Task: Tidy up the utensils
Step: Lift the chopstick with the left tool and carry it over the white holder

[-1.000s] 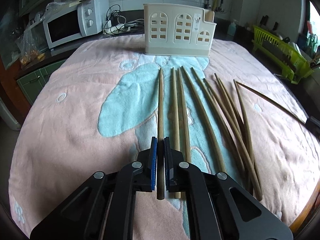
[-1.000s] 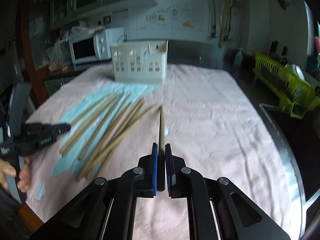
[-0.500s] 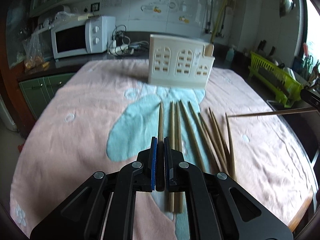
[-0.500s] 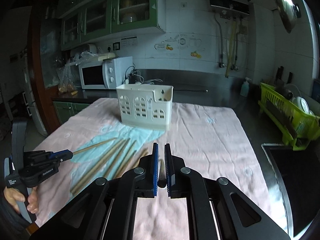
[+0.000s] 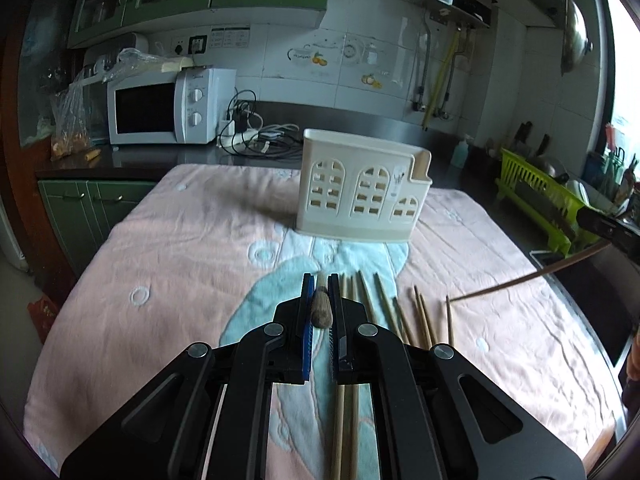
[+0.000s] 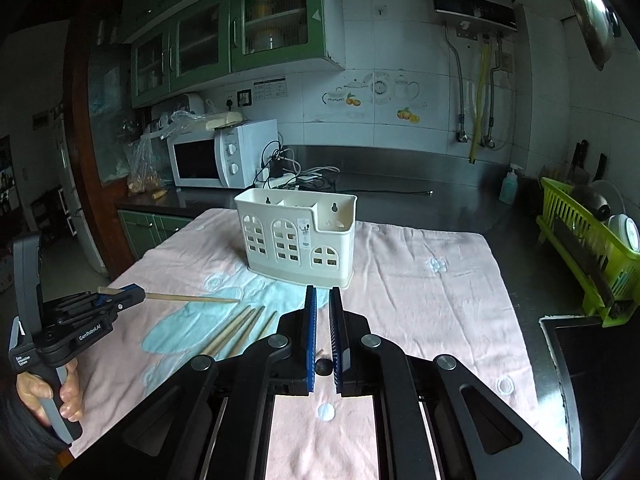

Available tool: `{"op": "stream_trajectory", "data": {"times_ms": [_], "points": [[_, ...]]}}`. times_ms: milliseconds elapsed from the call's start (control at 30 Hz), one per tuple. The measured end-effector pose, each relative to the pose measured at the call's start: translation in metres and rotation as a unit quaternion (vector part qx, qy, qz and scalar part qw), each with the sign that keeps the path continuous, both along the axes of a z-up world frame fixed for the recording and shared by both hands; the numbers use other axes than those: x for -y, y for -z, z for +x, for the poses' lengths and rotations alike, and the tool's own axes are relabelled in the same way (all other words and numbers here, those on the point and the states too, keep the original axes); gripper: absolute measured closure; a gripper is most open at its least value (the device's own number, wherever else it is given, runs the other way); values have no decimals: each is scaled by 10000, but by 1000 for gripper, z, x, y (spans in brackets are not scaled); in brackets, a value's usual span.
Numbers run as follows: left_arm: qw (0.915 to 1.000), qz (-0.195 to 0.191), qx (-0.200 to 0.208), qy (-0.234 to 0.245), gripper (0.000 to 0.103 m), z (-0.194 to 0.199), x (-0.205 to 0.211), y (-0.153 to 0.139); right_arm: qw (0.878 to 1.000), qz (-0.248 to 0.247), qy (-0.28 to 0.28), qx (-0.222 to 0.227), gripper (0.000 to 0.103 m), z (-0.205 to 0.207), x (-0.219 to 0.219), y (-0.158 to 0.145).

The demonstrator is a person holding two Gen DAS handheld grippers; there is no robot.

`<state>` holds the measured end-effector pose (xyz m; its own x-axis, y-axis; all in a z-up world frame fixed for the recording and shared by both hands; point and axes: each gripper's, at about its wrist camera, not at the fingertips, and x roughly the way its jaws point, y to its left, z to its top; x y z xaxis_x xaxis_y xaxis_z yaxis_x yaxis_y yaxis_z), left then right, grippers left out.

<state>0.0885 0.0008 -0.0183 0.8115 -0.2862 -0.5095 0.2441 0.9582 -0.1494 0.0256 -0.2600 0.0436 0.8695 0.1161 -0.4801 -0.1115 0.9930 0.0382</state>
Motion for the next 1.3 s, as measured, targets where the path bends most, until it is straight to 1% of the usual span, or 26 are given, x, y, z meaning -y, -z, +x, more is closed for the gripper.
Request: {"op": "stream_trajectory", "data": {"times_ms": [233, 367, 600, 700, 900, 1033, 1133, 1300], "points": [[9999, -68, 105, 42, 98, 10, 0, -16, 9999, 118, 52, -83, 97, 18, 7, 5], [9998, -122, 87, 117, 98, 18, -2, -28, 9998, 143, -51, -85, 97, 25, 6, -3], [9995, 5, 146, 276, 98, 26, 5, -48, 9991, -125, -394, -76, 97, 44, -2, -30], [9993, -40, 132, 354, 98, 31, 9, -56, 9986, -48, -524, -85, 97, 52, -1, -42], [9987, 1, 247, 442, 98, 39, 18, -76, 9978, -87, -656, 76, 97, 77, 2, -82], [9978, -59, 430, 504, 98, 49, 22, -102, 9976, -101, -605, 332, 97, 96, 3, -110], [9966, -50, 650, 511, 98, 57, 26, -126, 9972, -77, -526, 531, 97, 115, 4, -130], [9928, -38, 1104, 458, 98, 73, 33, -171, 9961, -136, -351, 804, 97, 152, 3, -147]]}}
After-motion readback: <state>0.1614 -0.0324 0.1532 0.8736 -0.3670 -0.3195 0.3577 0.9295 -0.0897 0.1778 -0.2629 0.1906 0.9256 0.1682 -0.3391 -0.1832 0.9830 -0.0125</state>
